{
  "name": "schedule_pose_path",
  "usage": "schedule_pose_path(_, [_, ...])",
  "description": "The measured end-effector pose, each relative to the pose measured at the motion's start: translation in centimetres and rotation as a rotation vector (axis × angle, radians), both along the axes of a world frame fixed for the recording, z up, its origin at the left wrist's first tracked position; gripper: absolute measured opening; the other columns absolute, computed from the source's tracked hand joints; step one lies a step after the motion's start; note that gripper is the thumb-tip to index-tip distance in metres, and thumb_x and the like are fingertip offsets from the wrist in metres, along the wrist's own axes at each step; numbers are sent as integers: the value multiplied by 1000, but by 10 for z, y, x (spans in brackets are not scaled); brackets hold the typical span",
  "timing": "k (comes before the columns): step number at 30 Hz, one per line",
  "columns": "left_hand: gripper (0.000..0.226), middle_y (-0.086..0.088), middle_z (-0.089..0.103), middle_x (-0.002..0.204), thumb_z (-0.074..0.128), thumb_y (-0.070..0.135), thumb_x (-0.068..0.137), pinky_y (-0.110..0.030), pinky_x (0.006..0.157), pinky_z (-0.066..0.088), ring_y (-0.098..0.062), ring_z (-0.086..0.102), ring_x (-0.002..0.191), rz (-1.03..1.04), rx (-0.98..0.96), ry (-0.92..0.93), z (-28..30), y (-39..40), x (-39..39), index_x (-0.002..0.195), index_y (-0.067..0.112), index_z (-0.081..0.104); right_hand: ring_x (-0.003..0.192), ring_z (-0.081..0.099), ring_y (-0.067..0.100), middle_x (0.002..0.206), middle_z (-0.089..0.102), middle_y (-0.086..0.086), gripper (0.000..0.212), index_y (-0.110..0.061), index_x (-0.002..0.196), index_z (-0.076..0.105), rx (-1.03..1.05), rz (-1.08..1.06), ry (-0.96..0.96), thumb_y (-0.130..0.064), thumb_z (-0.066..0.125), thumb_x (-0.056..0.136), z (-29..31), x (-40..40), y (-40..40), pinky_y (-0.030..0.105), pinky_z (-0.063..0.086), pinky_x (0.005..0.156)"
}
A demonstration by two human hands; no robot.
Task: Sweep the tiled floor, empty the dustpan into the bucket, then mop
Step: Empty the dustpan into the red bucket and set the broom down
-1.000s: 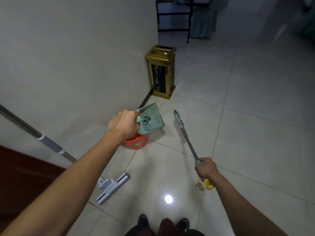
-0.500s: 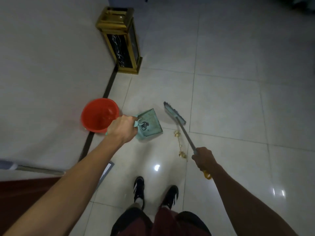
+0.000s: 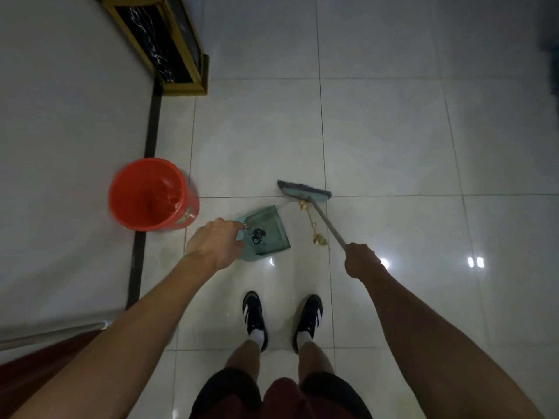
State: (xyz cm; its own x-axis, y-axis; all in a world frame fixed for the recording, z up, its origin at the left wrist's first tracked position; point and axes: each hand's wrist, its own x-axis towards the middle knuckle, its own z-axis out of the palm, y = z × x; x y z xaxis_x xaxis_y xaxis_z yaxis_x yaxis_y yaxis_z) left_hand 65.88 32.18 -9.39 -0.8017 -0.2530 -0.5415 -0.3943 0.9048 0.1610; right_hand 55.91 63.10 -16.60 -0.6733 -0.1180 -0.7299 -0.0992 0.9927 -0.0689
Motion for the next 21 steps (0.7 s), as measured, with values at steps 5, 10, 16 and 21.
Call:
schedule_pose_path(5, [26,-8,69,105,54,30,90,-32,68,46,-32,67,94,-64,30,-58,-7,-3,-1,112,30,69,99,65,32,112,64,15,27,-5,122,58,65,-7,-48,-13,48,98,1,37,19,40,54,80])
schedule_pose_path(10, [20,-6,67,106,51,29,94,-31,68,41,-26,64,91,-205,-14,-94,-3,4,-6,109,22,65,91,67,22,108,65,6,27,-10,124,57,131,-37,-13,-18,48,100,15,80,45,31,51,69])
schedule_pose_path(16, [19,-4,65,100,53,27,92,-30,64,40,-22,56,80,-244,-25,-82,3,22,-17,105,21,65,95,67,21,110,65,4,29,-13,125,58,180,-121,-23,-18,48,98,26,121,65,29,45,68])
schedule_pose_path(21, [21,-8,69,102,59,29,89,-30,64,41,-28,64,88,-255,-8,-41,10,48,-22,106,23,69,81,63,20,102,67,3,30,-13,121,62,120,-240,-1,-20,49,95,36,134,88,29,46,67])
